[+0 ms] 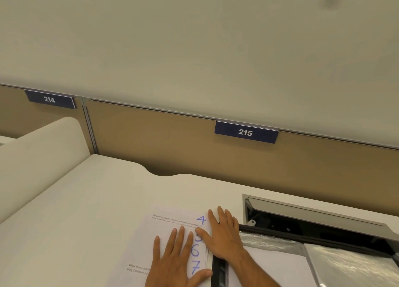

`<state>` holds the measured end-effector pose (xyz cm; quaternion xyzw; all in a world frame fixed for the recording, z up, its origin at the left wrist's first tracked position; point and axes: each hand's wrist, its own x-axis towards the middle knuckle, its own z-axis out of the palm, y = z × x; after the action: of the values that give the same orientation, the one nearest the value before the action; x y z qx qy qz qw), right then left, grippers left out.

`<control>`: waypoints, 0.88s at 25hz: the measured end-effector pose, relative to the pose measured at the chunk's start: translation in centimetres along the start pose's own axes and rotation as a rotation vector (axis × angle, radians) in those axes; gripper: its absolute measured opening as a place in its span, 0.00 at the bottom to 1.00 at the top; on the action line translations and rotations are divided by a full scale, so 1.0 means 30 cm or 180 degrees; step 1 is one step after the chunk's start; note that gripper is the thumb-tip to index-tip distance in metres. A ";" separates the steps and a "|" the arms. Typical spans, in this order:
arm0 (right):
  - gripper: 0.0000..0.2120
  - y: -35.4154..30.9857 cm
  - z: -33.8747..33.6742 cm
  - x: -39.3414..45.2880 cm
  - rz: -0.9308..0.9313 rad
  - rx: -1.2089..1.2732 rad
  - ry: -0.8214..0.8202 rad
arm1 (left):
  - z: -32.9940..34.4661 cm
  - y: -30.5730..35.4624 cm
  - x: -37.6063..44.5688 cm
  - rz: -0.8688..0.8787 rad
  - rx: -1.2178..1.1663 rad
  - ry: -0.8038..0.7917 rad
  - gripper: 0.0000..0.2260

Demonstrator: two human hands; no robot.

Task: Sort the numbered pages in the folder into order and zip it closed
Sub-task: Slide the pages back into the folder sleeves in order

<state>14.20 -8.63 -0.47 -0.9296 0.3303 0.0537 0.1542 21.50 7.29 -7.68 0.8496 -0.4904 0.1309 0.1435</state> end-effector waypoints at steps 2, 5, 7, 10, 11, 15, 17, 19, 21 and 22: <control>0.62 -0.004 0.005 0.004 0.0017 0.0061 -0.0005 | 0.004 -0.001 -0.004 -0.0029 0.0047 0.0107 0.52; 0.60 -0.003 0.009 0.006 -0.0003 0.0269 0.0002 | 0.004 0.001 -0.014 -0.0074 0.0015 0.0134 0.52; 0.58 -0.003 0.006 0.004 -0.0039 0.0333 0.0003 | 0.002 0.004 -0.017 -0.0075 -0.0002 0.0173 0.51; 0.56 -0.028 -0.002 0.002 -0.0245 0.0510 -0.0031 | -0.003 0.006 -0.017 -0.0105 0.0042 0.0207 0.51; 0.54 -0.045 -0.009 0.000 -0.0310 0.0782 -0.0078 | -0.010 0.007 -0.016 -0.0123 0.0032 0.0176 0.51; 0.25 -0.095 -0.038 -0.006 -0.0031 0.2510 0.0034 | -0.022 0.012 -0.019 -0.0204 -0.0062 -0.0097 0.47; 0.24 -0.089 -0.042 0.008 0.0220 0.2953 0.0195 | -0.020 0.011 -0.017 -0.0200 -0.0112 -0.0147 0.46; 0.16 -0.081 -0.047 0.020 0.0365 0.2946 0.0344 | -0.025 0.015 -0.019 -0.0196 -0.0154 -0.0149 0.46; 0.06 -0.078 -0.051 0.022 0.0398 0.2812 0.0479 | -0.038 0.021 -0.023 -0.0182 -0.0165 -0.0171 0.44; 0.06 -0.078 -0.055 0.019 0.0394 0.2777 0.0545 | -0.044 0.025 -0.025 -0.0181 -0.0163 -0.0163 0.43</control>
<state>16.10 -7.78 1.55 -0.7572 0.3886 -0.1586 0.5004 20.38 8.04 -6.64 0.8623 -0.4728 0.0924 0.1563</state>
